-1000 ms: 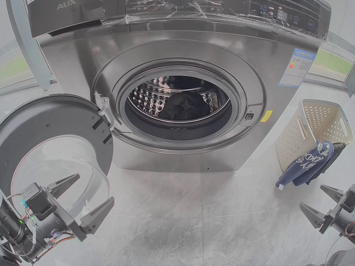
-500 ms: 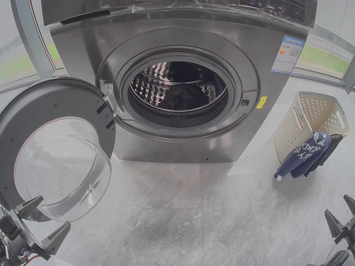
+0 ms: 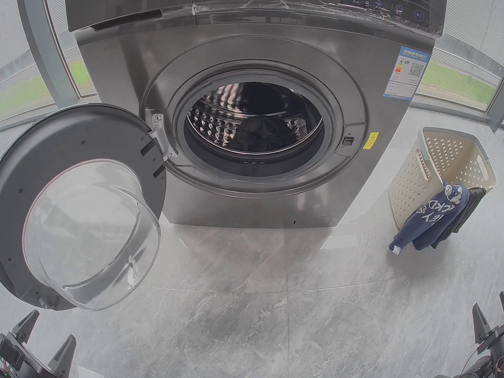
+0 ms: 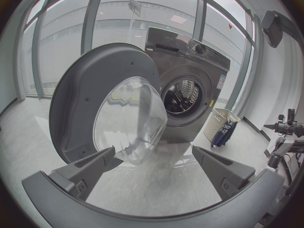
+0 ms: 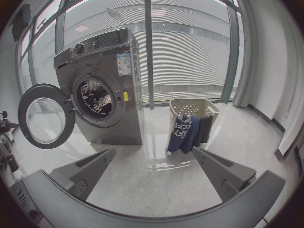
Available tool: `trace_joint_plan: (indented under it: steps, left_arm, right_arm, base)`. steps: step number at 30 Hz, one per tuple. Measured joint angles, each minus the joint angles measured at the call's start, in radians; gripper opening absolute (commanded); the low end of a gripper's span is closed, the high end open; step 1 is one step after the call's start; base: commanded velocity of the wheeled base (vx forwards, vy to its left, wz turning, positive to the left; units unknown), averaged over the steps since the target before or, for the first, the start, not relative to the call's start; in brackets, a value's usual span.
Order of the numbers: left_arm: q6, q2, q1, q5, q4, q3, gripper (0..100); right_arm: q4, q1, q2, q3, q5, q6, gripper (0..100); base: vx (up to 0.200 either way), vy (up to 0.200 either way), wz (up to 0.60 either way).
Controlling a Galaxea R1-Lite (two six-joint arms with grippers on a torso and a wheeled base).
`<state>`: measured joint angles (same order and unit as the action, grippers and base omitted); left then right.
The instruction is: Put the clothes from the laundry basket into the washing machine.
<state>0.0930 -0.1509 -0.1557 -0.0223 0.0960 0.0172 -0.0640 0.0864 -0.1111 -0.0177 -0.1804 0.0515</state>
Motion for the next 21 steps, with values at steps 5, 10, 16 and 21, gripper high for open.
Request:
trace_joint_plan:
  steps: [5, 10, 16, 21]
  left_arm:
    - [-0.009, 0.057, 0.092, -0.061, -0.017, 0.000, 100]
    - [-0.037, 0.100, 0.151, -0.057, -0.030, 0.000, 100]
    - [-0.087, 0.126, 0.159, 0.024, -0.127, 0.000, 100]
    - [-0.089, 0.136, 0.152, 0.003, -0.116, 0.000, 100]
  right_arm:
    - [0.037, -0.086, 0.047, 0.000, 0.095, -0.022, 100]
    - [0.061, -0.099, 0.080, 0.000, 0.150, -0.039, 100]
    - [0.067, -0.101, 0.092, 0.000, 0.151, -0.044, 100]
    - [0.065, -0.106, 0.093, 0.000, 0.151, -0.045, 100]
  base:
    - [0.000, -0.120, 0.00]
    - [0.000, 0.000, 0.00]
    - [0.000, 0.000, 0.00]
    - [0.000, 0.000, 0.00]
